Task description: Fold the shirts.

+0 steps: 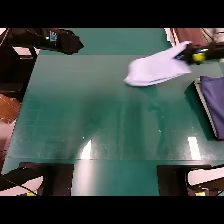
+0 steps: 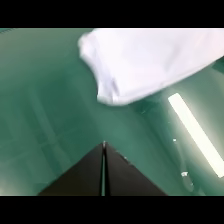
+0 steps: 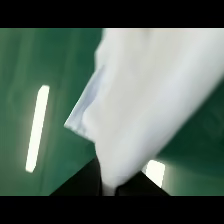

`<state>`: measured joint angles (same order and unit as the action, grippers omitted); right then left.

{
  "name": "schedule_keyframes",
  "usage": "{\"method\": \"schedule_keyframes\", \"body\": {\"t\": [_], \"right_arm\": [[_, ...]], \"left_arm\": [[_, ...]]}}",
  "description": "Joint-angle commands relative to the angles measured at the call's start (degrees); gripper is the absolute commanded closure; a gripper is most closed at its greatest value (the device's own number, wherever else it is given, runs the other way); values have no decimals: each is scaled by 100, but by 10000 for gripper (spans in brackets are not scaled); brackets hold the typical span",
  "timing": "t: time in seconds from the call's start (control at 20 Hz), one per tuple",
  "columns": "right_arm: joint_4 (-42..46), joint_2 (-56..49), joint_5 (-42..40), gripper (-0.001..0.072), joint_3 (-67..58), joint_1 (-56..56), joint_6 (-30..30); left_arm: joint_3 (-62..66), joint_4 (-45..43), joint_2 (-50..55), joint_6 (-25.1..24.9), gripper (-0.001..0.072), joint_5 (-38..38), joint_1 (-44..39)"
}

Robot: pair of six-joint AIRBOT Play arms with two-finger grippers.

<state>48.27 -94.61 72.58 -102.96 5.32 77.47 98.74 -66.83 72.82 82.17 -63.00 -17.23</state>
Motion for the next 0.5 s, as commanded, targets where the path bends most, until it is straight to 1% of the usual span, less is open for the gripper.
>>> {"method": "schedule_keyframes", "body": {"t": [0.0, 0.2, 0.45], "right_arm": [[280, 520, -11, 694, -20, 1342, 105], [269, 577, -101, 694, -20, 2345, 105], [223, 581, -715, 694, -26, 2761, 90]], "left_arm": [[0, 68, 4, -9, 682, 44, -125], [0, 68, 4, -11, 682, 44, -125], [0, 68, 4, -9, 682, 44, -125]]}}
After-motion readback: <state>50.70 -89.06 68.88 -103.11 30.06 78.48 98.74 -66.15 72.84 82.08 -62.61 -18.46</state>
